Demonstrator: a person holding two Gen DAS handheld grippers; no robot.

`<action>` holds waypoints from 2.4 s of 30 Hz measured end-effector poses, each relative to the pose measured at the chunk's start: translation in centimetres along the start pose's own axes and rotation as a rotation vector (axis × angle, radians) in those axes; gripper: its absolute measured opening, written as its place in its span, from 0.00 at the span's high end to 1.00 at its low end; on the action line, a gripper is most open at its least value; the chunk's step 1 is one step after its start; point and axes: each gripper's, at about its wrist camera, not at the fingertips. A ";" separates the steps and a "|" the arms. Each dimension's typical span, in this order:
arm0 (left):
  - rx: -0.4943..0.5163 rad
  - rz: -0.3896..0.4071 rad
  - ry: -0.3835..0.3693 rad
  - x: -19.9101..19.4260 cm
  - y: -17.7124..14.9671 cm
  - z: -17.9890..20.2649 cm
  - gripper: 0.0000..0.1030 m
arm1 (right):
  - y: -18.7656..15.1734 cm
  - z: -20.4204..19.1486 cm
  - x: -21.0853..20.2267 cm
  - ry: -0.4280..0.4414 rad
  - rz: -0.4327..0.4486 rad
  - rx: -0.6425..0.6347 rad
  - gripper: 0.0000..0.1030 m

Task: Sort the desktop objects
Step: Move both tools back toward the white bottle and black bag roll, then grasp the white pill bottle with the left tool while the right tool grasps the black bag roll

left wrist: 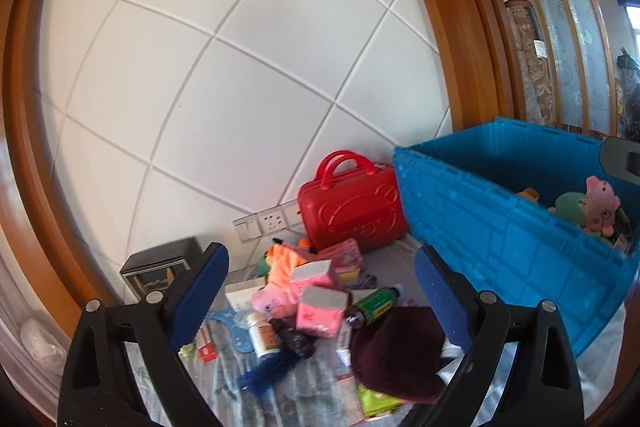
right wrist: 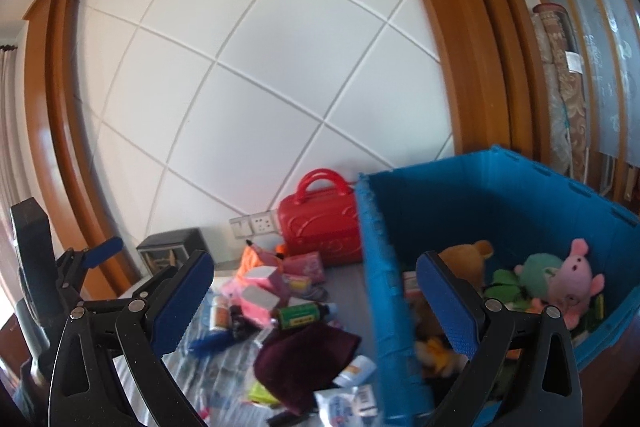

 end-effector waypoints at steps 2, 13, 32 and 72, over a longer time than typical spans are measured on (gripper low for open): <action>0.006 -0.008 0.033 -0.6 -1.5 -2.3 0.08 | -0.8 -2.0 0.4 0.013 -0.016 -0.008 0.00; -0.026 -0.136 0.182 -0.7 -10.4 -14.8 0.08 | -5.0 -8.7 4.0 0.068 -0.117 -0.041 0.00; -0.027 -0.292 0.030 11.4 -17.1 -17.0 0.08 | -11.7 -16.5 22.3 0.283 -0.427 -0.245 0.00; -0.001 -0.593 -0.227 34.7 -27.2 -19.0 0.43 | -24.6 -22.0 47.2 0.336 -0.876 -0.391 0.53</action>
Point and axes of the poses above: each gripper's, at about its wrist camera, not at the fingertips, and x roughly the way its jaws point, z to its right, y to its top, and after that the axes turned 6 degrees about -y, right-handed
